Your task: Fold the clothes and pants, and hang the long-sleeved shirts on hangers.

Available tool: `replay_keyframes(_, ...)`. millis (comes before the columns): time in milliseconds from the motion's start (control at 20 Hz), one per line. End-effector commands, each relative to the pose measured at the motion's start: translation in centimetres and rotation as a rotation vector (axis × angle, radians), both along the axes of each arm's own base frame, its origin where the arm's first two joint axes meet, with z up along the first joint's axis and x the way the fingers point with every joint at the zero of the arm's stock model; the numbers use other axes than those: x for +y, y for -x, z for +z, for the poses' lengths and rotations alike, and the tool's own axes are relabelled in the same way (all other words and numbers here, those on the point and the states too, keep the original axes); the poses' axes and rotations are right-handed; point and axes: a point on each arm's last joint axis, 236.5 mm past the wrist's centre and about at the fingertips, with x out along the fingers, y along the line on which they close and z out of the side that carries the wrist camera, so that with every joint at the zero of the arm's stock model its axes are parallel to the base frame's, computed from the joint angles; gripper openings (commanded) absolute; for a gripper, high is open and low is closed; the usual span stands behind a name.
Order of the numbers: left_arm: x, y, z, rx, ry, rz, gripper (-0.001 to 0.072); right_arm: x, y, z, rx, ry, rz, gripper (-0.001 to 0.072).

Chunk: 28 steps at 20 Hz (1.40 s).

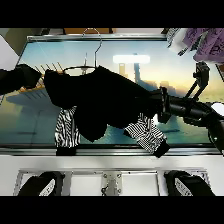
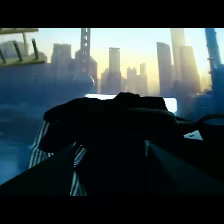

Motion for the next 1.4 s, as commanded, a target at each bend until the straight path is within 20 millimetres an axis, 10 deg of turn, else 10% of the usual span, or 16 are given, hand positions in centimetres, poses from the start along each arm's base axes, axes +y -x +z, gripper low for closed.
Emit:
replay_keyframes(0, -0.9, -1.8, -1.2, -0.052, 0.290, 0.047, 0.0475, 0.1, 0.1, -0.5, 0.008, 0.024, 0.003, 0.0009)
replay_keyframes(450, -3.7, -3.4, -5.1, 0.025, 0.356, 0.008, 0.0475, 0.2, 0.2, -1.9, 0.045, 0.071, 0.012, 0.0009)
replay_keyframes(1000, -1.5, -2.4, -7.3, 0.094, 0.246, 0.034, 0.0468, 0.2, 0.2, -1.8, 0.044, 0.071, 0.012, 0.0009)
replay_keyframes(1050, -1.5, -2.4, -7.3, 0.094, 0.246, 0.033, 0.0333, 0.2, 0.2, -1.8, 0.044, 0.071, 0.012, 0.0009)
replay_keyframes(1200, -1.6, -2.4, -7.3, 0.095, 0.247, 0.032, 0.0304, 0.2, 0.2, -1.8, 0.044, 0.071, 0.012, 0.0010)
replay_keyframes(1350, -1.6, -2.4, -7.3, 0.089, 0.231, 0.017, 0.0020, 0.2, 0.2, -1.8, 0.045, 0.071, 0.012, 0.0009)
